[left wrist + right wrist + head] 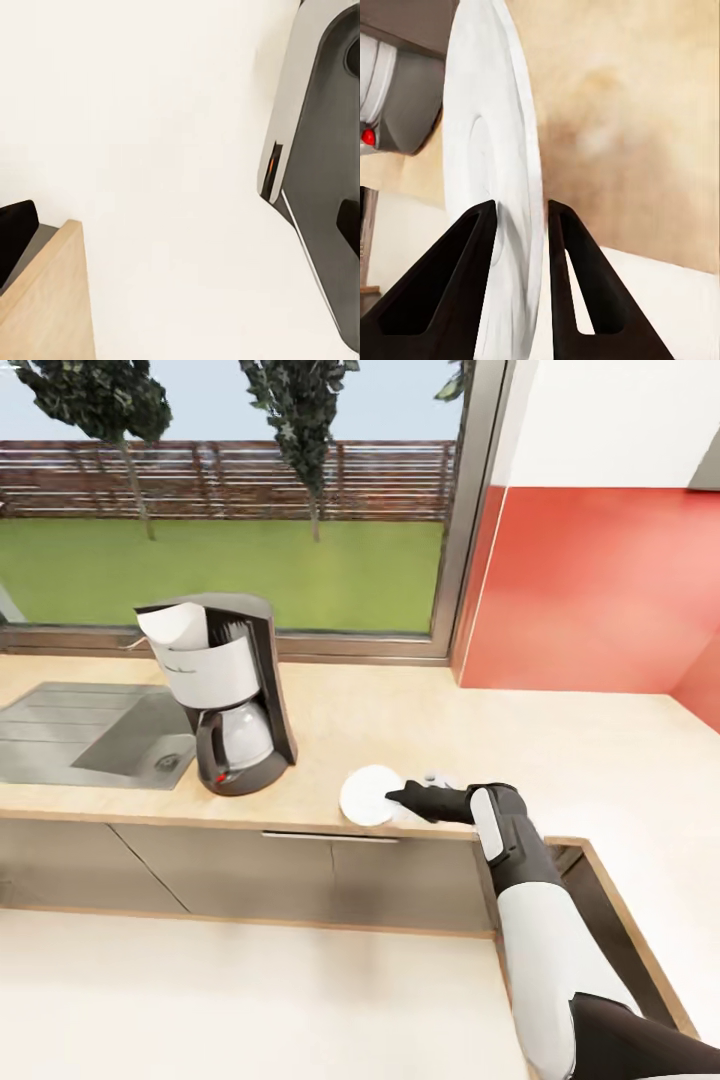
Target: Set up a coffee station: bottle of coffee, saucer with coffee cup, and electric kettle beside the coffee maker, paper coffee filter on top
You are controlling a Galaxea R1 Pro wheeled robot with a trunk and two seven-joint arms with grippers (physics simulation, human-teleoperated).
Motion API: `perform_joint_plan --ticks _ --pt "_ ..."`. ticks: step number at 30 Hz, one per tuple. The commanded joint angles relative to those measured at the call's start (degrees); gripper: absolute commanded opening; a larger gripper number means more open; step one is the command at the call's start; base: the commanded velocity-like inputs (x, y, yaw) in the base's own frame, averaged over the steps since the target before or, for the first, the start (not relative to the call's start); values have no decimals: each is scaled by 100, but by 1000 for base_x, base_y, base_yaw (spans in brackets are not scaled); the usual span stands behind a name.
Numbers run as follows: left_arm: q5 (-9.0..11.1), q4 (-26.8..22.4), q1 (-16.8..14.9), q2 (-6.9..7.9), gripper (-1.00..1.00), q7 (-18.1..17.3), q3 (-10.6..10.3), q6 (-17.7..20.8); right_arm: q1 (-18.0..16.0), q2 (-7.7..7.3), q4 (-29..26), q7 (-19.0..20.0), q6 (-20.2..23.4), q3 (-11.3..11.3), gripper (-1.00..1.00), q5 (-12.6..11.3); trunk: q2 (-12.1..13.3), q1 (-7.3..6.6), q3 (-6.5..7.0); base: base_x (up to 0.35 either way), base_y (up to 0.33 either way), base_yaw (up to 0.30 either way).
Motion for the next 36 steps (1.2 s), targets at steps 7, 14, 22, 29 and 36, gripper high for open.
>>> perform_joint_plan --ticks 7,14,22,29,36 --pt "48 -14 -2 -98 100 21 -38 33 -6 7 22 145 39 -34 -100 -3 -10 6 -36 252 243 205" --pt "48 -14 -1 -110 100 21 -39 34 -6 7 362 142 39 -59 -100 40 -10 6 -58 113 100 146" --pt "48 -14 -1 -119 100 17 -39 34 -6 7 517 125 55 -70 -100 55 -10 6 -60 13 1 7" --pt "48 -7 0 -146 100 12 -39 34 -6 7 522 -35 56 -70 -100 57 -10 6 -60 102 0 0" --pt "48 -5 8 -148 100 12 -39 37 -6 7 522 -139 56 -70 -100 57 -10 6 -60 161 0 0"
